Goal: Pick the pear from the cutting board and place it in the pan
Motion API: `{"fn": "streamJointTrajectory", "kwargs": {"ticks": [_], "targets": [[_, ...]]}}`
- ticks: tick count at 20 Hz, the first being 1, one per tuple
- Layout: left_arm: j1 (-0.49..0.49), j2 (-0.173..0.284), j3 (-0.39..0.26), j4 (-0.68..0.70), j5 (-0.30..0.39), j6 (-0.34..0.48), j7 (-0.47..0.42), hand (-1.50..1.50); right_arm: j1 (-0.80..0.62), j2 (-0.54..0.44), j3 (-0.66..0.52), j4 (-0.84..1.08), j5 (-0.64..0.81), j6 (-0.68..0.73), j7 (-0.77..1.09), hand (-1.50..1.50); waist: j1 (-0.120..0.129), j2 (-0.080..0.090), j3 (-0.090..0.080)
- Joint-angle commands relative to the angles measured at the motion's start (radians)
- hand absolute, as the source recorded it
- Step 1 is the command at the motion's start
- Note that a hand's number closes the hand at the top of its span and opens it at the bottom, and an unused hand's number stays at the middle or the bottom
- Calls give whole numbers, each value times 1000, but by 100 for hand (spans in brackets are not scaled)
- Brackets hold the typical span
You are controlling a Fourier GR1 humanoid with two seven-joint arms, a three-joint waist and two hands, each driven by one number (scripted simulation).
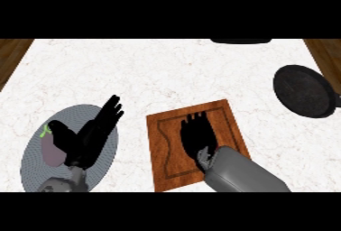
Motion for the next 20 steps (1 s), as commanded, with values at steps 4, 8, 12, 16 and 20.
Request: {"fn": "streamJointTrajectory", "kwargs": {"ticks": [4, 8, 12, 16, 20], "targets": [[-23, -19, 42, 94, -20, -60, -61, 0, 52, -21, -32, 36, 145, -58, -114, -150, -1, 1, 0], [-31, -55, 39, 66, -32, -26, -8, 0, 55, -12, -49, 76, 203, -98, -195, 150, -1, 1, 0], [52, -5, 57, 4, -1, -88, -29, 0, -44, -83, -31, 168, 249, -188, -383, 150, 10, 3, 0], [59, -44, 8, -54, -52, -44, 22, 0, 10, -57, 1, 205, 346, -250, -404, 150, 5, 1, 0], [45, -53, 49, 44, -37, -78, -47, 0, 101, -96, -30, 85, 372, -331, -418, 150, -5, 0, 0]]}}
